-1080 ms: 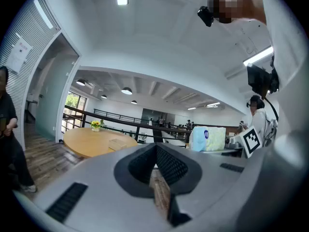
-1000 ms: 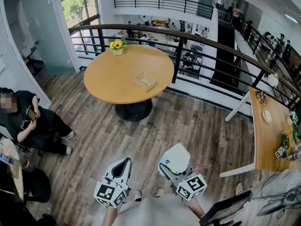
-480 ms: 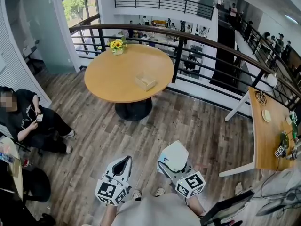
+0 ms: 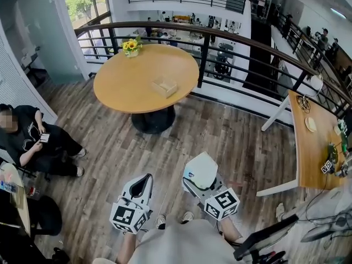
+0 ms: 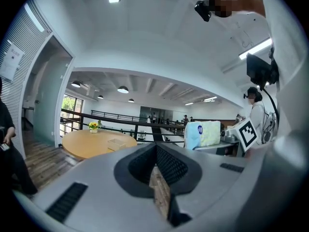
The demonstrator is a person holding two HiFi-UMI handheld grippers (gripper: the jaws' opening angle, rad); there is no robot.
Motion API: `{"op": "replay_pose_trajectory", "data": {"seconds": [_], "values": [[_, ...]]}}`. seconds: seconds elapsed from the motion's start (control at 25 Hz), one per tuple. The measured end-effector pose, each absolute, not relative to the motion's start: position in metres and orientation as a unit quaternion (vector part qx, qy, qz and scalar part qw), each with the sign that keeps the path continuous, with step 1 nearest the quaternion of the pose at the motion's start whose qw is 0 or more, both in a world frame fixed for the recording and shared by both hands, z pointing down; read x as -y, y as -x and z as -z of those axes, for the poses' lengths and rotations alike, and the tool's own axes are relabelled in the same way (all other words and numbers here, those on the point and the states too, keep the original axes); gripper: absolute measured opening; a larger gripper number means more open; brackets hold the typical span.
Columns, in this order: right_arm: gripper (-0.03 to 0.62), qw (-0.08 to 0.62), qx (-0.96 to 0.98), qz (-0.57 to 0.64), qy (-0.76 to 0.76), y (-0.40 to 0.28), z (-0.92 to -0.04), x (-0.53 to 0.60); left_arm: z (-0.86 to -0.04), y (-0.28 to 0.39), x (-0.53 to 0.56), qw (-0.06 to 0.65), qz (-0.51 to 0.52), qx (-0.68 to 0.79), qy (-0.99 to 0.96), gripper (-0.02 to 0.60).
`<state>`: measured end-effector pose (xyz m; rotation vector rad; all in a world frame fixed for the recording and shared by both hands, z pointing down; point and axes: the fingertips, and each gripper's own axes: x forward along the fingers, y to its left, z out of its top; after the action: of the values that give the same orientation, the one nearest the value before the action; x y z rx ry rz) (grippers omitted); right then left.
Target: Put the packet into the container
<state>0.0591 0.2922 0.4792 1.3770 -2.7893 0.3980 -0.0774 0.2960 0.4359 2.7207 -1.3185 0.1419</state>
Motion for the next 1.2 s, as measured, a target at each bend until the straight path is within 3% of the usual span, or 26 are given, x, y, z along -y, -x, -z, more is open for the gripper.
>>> {"op": "replay_pose_trajectory", "data": {"seconds": [0.4, 1.2], "values": [[0.302, 0.032, 0.894, -0.121, -0.431, -0.073, -0.489, -0.297, -0.440, 0.061, -0.295, 0.063, -0.053, 0.451, -0.889, 0.006], [0.302, 0.024, 0.895, -0.135, -0.425, -0.104, -0.500, -0.267, -0.455, 0.024, -0.276, 0.068, -0.069, 0.455, -0.885, 0.005]]}}
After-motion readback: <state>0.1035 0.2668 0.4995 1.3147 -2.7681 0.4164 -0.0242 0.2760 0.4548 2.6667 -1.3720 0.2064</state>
